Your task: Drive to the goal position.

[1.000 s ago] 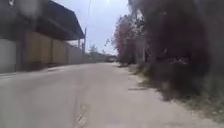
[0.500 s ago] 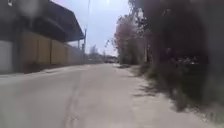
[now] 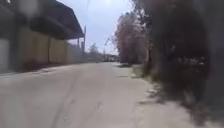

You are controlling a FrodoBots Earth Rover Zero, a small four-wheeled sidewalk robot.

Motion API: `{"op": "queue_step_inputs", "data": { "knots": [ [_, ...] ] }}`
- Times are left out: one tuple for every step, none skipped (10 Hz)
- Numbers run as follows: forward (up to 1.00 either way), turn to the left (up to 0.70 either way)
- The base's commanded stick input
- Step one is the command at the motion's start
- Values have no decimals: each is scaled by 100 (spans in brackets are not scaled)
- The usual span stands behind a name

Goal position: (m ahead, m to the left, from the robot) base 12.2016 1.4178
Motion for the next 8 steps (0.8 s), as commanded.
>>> {"op": "queue_step_inputs", "data": {
  "knots": [
    [70,0],
    [70,0],
    [70,0],
    [70,0],
    [70,0],
    [70,0],
    [70,0],
    [70,0]
  ]
}}
